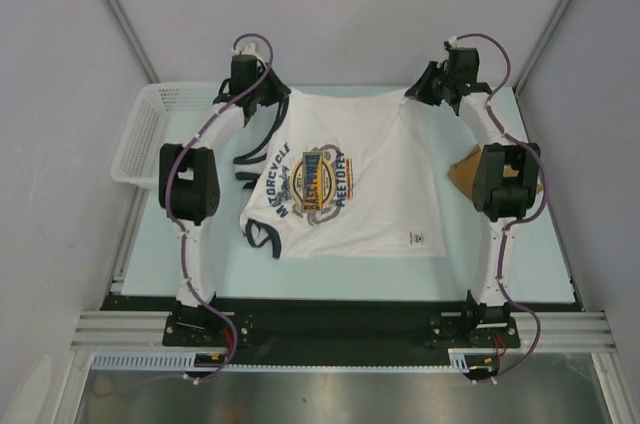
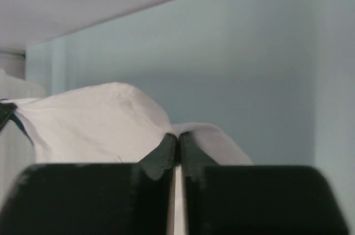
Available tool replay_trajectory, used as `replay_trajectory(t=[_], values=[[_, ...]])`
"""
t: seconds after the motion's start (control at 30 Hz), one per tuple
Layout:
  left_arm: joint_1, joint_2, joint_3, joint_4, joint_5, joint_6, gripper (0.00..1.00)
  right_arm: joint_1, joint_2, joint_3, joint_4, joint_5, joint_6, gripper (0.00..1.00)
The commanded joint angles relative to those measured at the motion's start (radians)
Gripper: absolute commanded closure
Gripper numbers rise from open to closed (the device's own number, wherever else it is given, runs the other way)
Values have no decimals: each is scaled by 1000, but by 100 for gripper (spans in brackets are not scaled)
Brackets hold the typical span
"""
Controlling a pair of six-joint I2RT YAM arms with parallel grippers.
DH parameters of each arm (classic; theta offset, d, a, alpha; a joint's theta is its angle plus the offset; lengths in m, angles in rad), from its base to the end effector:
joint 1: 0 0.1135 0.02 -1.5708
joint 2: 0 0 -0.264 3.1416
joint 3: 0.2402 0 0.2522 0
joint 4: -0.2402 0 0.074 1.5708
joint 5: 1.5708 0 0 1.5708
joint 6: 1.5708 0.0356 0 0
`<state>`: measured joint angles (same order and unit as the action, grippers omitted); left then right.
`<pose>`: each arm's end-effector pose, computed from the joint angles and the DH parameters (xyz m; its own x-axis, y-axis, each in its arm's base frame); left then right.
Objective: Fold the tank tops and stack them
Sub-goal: Flatten the tank top out
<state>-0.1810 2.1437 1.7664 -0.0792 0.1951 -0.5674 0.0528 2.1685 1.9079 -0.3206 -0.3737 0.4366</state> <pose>0.5011 -0.0987 0.2529 -0.5526 -0.4349 -0.7110 0.0602 0.8300 -0.5545 0.5089 0.0399 0.2678 -0.6464 0.3601 -0.6727 -0.0888 0.8401 0.5351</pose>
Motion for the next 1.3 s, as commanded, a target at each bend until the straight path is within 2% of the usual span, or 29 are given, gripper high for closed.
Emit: replay_trajectory(t=[0.0, 0.03, 0.07, 0.1, 0.13, 0.2, 0.23, 0.27, 0.3, 0.33, 0.37, 0.43, 0.47, 0.53, 0.57, 0.6, 0.67, 0.7, 0.73, 0.8, 0.87, 0.97, 1.03, 1.13, 1.27], values=[[15, 132, 293, -92, 32, -9, 59, -42, 95, 199, 15, 6, 57, 84], [17, 203, 357, -126, 44, -6, 32, -44, 132, 262, 20, 6, 91, 61], [21, 226, 471, -166, 58, 0, 3, -45, 146, 284, 15, 7, 99, 1], [26, 240, 510, -238, 59, 4, 0, -45, 154, 308, -20, 28, 96, 0], [28, 234, 525, -260, 60, 11, 0, -45, 151, 321, -46, 44, 85, 0], [28, 132, 417, -239, 40, 34, 0, -45, 101, 265, -74, 53, 60, 1], [28, 81, 345, -210, 37, 37, 0, -45, 64, 149, -71, 58, 60, 6], [26, -38, 196, -185, 27, 38, 0, -44, -20, 72, -33, 62, 71, 16], [28, -92, 123, -148, 6, 37, 0, -45, -79, -10, 1, 65, 77, 23], [25, -152, 0, -140, -8, 47, 0, -71, -132, -109, 36, 67, 91, 35], [17, -248, -55, -146, -46, 57, 0, -71, -241, -267, 98, 67, 109, 40], [8, -345, -154, -168, -88, 76, 0, -71, -335, -416, 130, 70, 123, 51], [2, -382, -238, -201, -111, 99, 0, -71, -384, -476, 144, 67, 128, 53], [-15, -474, -313, -241, -185, 119, 0, -68, -516, -653, 153, 74, 148, 56], [-17, -501, -382, -266, -192, 129, 0, -67, -562, -723, 169, 88, 162, 61], [-17, -518, -412, -278, -224, 129, 0, -64, -609, -842, 190, 94, 201, 61], [-15, -545, -477, -283, -285, 130, 1, -56, -766, -969, 254, 126, 241, 61], [-11, -547, -495, -272, -292, 130, 2, -56, -818, -1009, 258, 148, 254, 61], [-5, -532, -501, -272, -287, 130, 3, -4, -890, -1071, 250, 171, 257, 61], [3, -503, -496, -284, -313, 129, 12, 33, -953, -1107, 197, 239, 257, 63], [5, -455, -480, -294, -347, 136, 15, 85, -1016, -1153, 172, 252, 231, 64], [6, -386, -455, -289, -339, 146, 26, 125, -1069, -1202, 138, 263, 202, 65], [8, -348, -435, -300, -336, 147, 30, 133, -1090, -1225, 126, 266, 192, 66], [6, -289, -401, -329, -355, 146, 29, 130, -1113, -1253, 106, 277, 169, 66], [8, -252, -395, -361, -457, 146, 25, 125, -1133, -1259, 94, 272, 145, 66]])
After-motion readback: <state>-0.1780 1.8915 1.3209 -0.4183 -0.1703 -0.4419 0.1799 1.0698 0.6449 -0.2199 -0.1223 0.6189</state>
